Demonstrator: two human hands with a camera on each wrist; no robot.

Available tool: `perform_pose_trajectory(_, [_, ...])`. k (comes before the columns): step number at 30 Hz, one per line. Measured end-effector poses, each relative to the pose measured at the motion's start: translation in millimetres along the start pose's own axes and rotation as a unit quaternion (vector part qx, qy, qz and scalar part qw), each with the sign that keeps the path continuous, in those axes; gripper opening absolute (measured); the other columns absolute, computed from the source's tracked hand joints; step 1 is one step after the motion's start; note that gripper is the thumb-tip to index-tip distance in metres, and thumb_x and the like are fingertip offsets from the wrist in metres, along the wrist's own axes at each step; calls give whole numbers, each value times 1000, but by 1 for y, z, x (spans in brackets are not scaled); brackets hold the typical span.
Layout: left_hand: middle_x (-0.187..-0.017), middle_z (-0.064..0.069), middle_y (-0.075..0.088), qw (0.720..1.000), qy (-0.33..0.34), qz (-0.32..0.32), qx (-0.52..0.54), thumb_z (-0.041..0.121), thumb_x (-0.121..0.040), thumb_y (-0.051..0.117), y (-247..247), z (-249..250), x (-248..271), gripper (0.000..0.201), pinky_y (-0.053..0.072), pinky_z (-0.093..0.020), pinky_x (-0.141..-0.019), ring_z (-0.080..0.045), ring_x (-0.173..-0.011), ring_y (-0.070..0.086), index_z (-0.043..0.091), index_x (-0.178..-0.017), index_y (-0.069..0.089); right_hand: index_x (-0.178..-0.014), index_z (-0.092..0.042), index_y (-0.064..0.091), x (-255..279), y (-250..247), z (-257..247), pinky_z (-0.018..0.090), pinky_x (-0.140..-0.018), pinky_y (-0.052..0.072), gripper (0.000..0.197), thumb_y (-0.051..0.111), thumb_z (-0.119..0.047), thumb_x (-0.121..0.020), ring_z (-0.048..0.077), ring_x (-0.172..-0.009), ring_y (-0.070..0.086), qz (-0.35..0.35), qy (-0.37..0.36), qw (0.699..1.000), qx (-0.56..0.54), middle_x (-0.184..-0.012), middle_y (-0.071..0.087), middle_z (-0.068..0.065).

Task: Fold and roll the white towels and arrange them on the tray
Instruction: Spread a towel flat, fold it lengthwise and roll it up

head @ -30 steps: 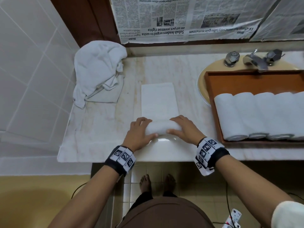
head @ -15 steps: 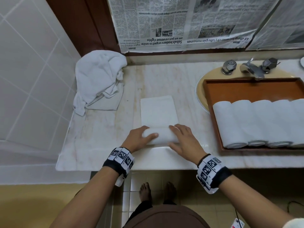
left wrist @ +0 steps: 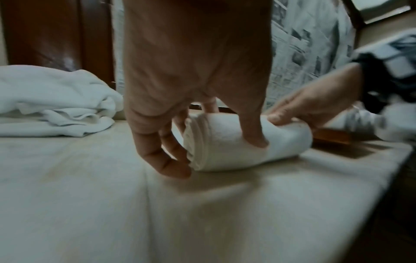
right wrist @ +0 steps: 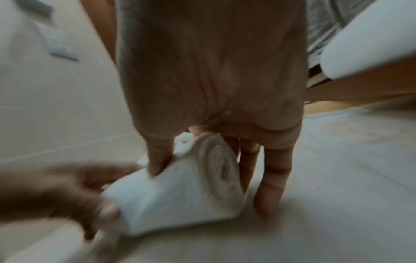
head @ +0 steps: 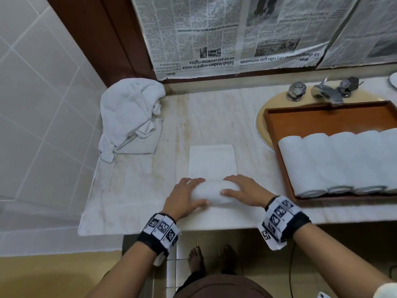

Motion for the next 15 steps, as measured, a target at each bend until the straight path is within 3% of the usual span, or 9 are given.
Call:
perform_pose_trajectory(3, [-129, 11, 49, 998, -1, -51, 36, 55, -74, 80, -14, 6, -11, 75, 33, -23, -99, -12, -126, 46, 35, -141, 51, -147, -23, 36, 15, 12, -3, 36, -103, 40, 67, 52, -58, -93, 22, -132, 34, 98, -36, 988, 112, -145, 36, 1])
perform_pose_trajectory(7, [-141, 2, 50, 995, -25, -69, 61, 59, -77, 77, -15, 8, -19, 69, 34, -26, -101, -19, -131, 46, 35, -138, 54, -148, -18, 33, 17, 20, -5, 34, -102, 40, 77, 63, -53, -87, 24, -131, 33, 99, -63, 978, 173, -146, 36, 3])
perform_pose_trajectory(10, [-147, 3, 35, 998, -18, -20, 53, 64, -76, 74, -4, 8, -12, 75, 28, -35, -111, -23, -135, 31, 40, -142, 47, -141, -20, 42, 9, 13, -1, 31, -98, 40, 66, 67, -46, -86, 21, -123, 39, 82, -48, 990, 106, -136, 44, 0])
perform_pose_trajectory(13, [-149, 8, 25, 996, 40, 58, 61, 60, -76, 76, 10, 12, 4, 78, 26, -27, -105, -17, -131, 26, 42, -144, 42, -135, -20, 52, -2, 3, 0, 29, -95, 35, 62, 73, -45, -82, 21, -118, 43, 47, -10, 998, 51, -127, 49, 2])
perform_pose_trajectory(15, [-146, 11, 28, 992, 61, 80, 78, 61, -75, 76, 18, 9, 10, 72, 28, -26, -104, -13, -130, 31, 44, -138, 45, -130, -20, 56, -6, -1, 1, 29, -92, 35, 60, 76, -46, -79, 22, -115, 46, 22, 3, 998, 56, -123, 50, 3])
Point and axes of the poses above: each hand's wrist, its own x-axis away from the middle knuckle, its own y-axis out of the palm, z = x × y, the point moved 3 cm from there along -x, towards the middle knuckle
